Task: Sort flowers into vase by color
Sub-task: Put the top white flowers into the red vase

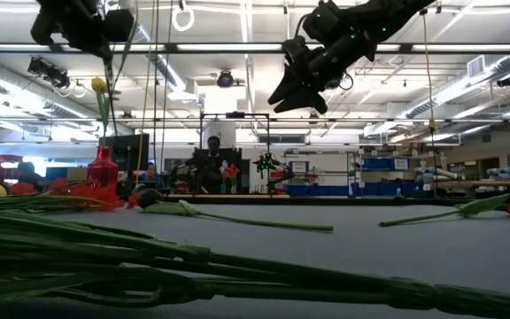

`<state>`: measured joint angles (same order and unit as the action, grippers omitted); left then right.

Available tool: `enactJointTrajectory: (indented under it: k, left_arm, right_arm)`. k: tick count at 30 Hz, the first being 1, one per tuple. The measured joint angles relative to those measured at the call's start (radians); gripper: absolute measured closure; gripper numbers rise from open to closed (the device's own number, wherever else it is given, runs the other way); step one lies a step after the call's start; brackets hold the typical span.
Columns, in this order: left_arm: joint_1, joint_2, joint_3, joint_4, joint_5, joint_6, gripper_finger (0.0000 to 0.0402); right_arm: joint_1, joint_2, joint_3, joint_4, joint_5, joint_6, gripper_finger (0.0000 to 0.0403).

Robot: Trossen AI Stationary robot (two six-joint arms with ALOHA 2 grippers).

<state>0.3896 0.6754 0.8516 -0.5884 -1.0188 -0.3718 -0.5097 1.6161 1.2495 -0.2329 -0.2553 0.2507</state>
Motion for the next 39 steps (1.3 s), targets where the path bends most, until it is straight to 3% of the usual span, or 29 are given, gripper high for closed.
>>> enactJointTrajectory:
  k: [11, 17, 23, 33, 39]
  left_arm:
    - [0.208, 0.000, 0.000, -0.007, 0.169, 0.064, 0.0395]
    - [0.274, -0.001, 0.000, -0.007, 0.211, 0.088, 0.0395]
    - [0.316, 0.000, 0.000, -0.031, 0.265, 0.055, 0.0393]
    - [0.328, 0.090, 0.000, -0.073, 0.271, 0.014, 0.0372]
    - [0.327, 0.137, -0.001, -0.074, 0.271, -0.067, 0.0342]
  right_arm:
    - [-0.055, 0.002, 0.000, 0.038, 0.029, 0.016, 0.0259]
    - [-0.069, 0.002, 0.000, 0.038, 0.020, 0.012, 0.0259]
    - [-0.069, 0.002, 0.000, 0.038, 0.027, 0.020, 0.0259]
    - [-0.069, 0.002, 0.000, 0.037, 0.045, 0.017, 0.0254]
    - [-0.069, 0.002, 0.000, 0.026, 0.045, 0.019, 0.0248]
